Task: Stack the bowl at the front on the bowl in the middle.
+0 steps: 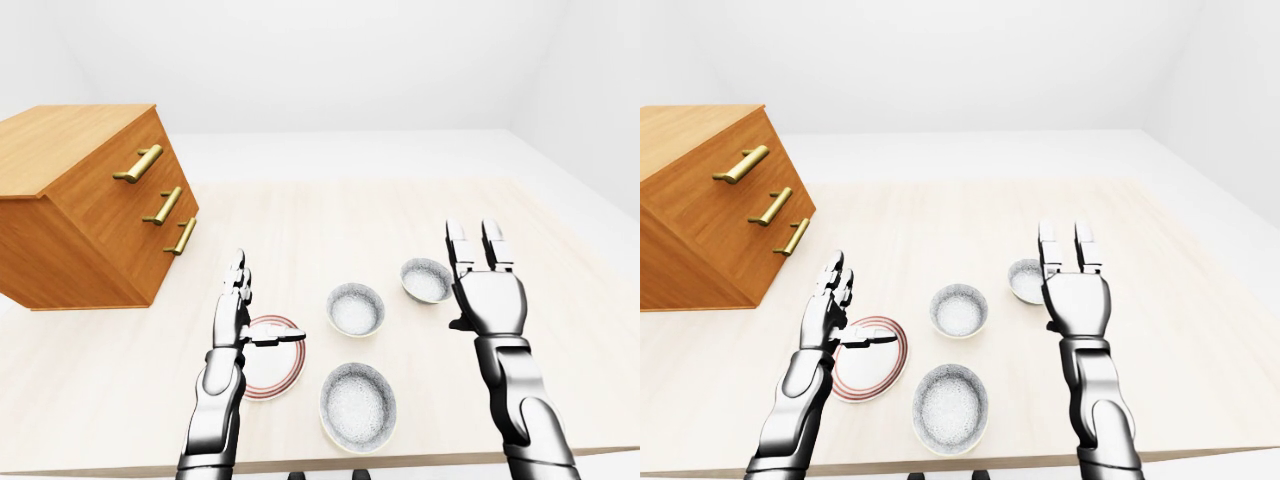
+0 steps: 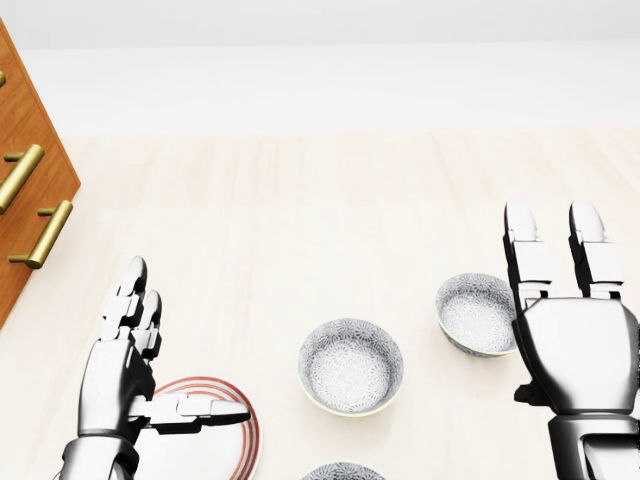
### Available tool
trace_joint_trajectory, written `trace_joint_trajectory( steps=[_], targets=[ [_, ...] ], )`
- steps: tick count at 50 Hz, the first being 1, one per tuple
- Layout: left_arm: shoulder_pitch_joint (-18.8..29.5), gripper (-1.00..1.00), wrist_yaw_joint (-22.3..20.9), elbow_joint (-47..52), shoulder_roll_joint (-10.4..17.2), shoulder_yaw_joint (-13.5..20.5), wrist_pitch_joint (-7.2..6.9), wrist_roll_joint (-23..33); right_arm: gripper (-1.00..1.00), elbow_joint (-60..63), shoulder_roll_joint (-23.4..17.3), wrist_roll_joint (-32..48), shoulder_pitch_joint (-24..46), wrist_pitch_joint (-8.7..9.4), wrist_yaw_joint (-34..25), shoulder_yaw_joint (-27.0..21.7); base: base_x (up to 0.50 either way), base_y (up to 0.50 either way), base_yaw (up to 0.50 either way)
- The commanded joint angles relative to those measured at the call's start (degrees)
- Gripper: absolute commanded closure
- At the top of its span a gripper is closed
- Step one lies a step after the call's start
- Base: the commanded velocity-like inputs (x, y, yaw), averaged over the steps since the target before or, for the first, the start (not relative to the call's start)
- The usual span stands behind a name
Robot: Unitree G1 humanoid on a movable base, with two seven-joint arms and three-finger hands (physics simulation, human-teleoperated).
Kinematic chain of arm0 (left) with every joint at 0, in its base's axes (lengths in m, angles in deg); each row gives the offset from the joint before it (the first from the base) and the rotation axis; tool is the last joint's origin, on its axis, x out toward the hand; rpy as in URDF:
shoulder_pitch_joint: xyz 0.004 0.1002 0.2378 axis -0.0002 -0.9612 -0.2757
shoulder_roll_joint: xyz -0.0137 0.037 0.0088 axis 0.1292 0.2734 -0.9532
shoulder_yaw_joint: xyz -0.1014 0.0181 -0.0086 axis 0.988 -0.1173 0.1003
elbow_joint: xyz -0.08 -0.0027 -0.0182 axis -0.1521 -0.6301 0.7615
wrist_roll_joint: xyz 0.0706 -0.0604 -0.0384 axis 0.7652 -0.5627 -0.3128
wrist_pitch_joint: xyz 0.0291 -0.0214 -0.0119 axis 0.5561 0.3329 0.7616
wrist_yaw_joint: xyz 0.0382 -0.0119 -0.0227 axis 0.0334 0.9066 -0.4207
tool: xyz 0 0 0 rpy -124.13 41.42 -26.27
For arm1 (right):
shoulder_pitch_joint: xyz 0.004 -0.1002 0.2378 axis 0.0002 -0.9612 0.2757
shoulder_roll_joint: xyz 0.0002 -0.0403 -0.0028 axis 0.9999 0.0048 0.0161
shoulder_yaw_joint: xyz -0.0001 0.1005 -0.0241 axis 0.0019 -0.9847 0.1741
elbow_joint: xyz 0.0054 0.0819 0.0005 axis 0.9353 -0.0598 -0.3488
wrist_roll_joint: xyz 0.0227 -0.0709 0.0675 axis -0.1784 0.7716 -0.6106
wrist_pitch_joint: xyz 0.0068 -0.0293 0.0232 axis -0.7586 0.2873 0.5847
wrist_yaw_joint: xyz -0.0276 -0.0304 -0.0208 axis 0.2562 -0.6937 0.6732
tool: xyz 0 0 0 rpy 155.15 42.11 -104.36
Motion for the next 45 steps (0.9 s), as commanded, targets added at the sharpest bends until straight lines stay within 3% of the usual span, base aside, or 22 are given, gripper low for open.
trace_joint_trajectory(
  steps=[1, 12, 19, 26, 31, 45],
  targets=[
    [0.06, -1.00, 0.01, -0.08, 0.00, 0.01, 0.03, 0.01, -1.00, -1.55, -0.32, 4.41, 0.36, 0.00, 2.07, 1.12, 0.00, 0.00, 0.00],
    [0.03, -1.00, -0.02, -0.07, 0.00, 0.01, 0.05, -0.03, -1.00, -3.39, -0.40, 5.30, 0.77, 0.00, 2.97, 1.89, 0.00, 0.00, 0.00],
    [-0.10, -1.00, 0.02, 0.80, -0.04, -0.06, -0.69, -0.04, -1.00, -7.23, -0.82, 5.23, 1.72, 0.00, 4.92, 2.55, 0.00, 0.00, 0.00],
    [0.17, -1.00, -0.10, -0.50, 0.02, 0.07, 0.35, -0.15, -1.00, -11.75, -1.38, 5.23, 3.33, 0.00, 7.04, 3.40, 0.00, 0.00, 0.00],
    [-0.15, -1.00, -0.03, 0.80, -0.05, -0.08, -0.62, -0.15, -1.00, -13.79, -1.69, 5.19, 4.51, 0.00, 7.71, 4.13, 0.00, 0.00, 0.00],
    [-0.11, -1.00, 0.01, 0.50, -0.06, -0.07, -0.33, -0.12, -1.00, -18.56, -2.56, 3.84, 6.32, 0.00, 9.66, 5.03, 0.00, 0.00, 0.00]
  ],
)
